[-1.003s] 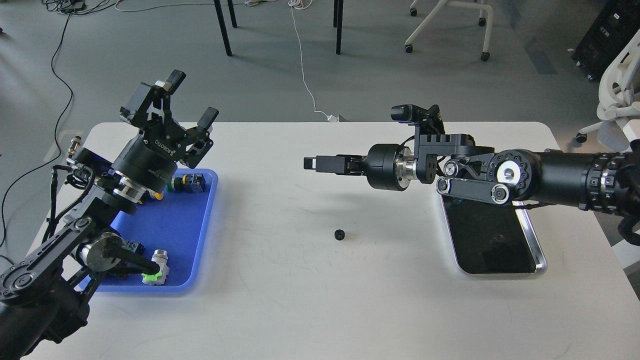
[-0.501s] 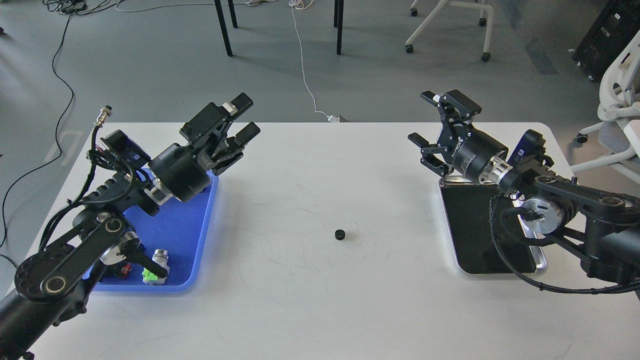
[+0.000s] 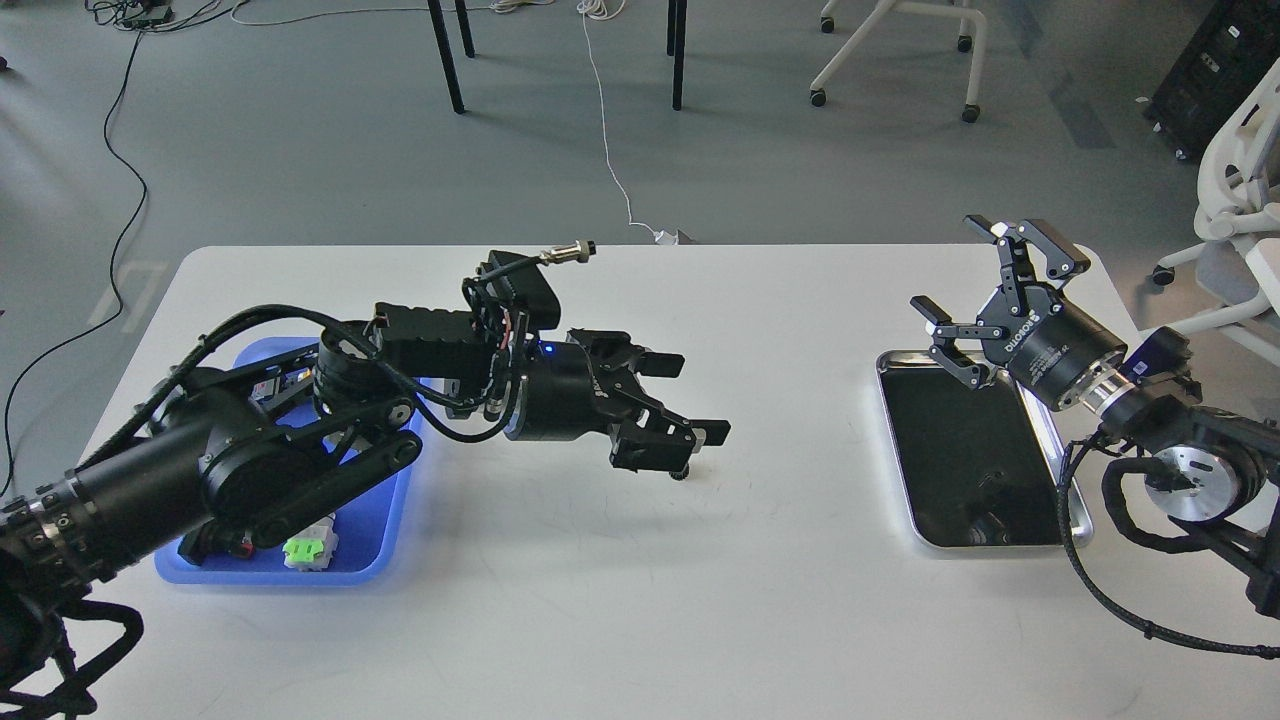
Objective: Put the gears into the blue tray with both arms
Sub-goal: 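Reach the left gripper down to the black gear and grasp it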
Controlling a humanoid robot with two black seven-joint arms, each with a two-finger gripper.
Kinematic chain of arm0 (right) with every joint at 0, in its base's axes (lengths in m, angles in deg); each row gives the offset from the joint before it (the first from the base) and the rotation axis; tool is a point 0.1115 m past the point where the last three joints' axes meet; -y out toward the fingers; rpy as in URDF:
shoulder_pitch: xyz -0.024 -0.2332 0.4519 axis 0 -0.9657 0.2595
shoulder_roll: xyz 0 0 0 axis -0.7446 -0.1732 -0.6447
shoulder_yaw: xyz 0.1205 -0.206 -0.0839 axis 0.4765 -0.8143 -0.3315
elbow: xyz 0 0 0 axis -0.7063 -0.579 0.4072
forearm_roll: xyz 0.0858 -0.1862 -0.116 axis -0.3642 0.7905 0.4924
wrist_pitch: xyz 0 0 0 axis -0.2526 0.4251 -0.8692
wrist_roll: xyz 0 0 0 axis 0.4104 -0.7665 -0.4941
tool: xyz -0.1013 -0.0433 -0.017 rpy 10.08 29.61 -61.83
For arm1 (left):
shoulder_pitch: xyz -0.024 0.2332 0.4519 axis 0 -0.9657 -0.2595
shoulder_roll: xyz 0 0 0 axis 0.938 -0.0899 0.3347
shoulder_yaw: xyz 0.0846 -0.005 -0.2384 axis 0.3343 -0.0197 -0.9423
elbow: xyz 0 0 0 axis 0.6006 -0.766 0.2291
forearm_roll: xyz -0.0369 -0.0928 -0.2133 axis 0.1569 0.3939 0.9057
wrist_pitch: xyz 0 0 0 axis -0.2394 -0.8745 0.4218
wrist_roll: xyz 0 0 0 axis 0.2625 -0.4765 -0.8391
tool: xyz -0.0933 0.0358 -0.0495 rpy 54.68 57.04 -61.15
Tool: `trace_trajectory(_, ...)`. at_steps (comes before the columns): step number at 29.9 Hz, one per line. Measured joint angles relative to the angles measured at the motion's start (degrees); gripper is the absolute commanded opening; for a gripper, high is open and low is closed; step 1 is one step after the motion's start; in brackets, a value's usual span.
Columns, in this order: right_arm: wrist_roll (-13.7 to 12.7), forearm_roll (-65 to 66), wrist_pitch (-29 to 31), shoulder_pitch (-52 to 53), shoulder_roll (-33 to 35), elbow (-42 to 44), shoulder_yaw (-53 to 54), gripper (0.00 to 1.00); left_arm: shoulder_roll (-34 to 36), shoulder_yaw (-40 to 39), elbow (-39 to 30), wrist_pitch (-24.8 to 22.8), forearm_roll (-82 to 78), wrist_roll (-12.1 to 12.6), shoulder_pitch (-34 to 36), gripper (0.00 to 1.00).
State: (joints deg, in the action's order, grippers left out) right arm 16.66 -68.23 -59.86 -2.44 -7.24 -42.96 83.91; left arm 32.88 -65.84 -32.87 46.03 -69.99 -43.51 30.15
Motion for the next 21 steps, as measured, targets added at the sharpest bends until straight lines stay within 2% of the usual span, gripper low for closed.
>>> trace_trajectory(4,0.0,0.0,-0.01,-0.96,0.33,-0.02,0.34,0.97,-4.15,4.5,5.79,0.52,-3.26,0.0,2.86,0.97)
trace_trajectory(11,0.0,0.0,-0.09,-1.11,0.83,-0.02,0.51,0.97,-10.21,8.28,15.12,1.64,-3.54,0.0,3.42,0.94)
trace_trajectory(18,0.0,0.0,-0.17,-1.2,1.34,-0.03,0.75,0.97,-11.27,10.7,19.29,1.95,-3.53,0.0,3.18,0.76)
trace_trajectory(21,0.0,0.0,-0.17,-1.2,1.35,-0.03,0.82,0.97,-11.31,11.69,20.18,2.02,-3.53,0.0,2.99,0.73)
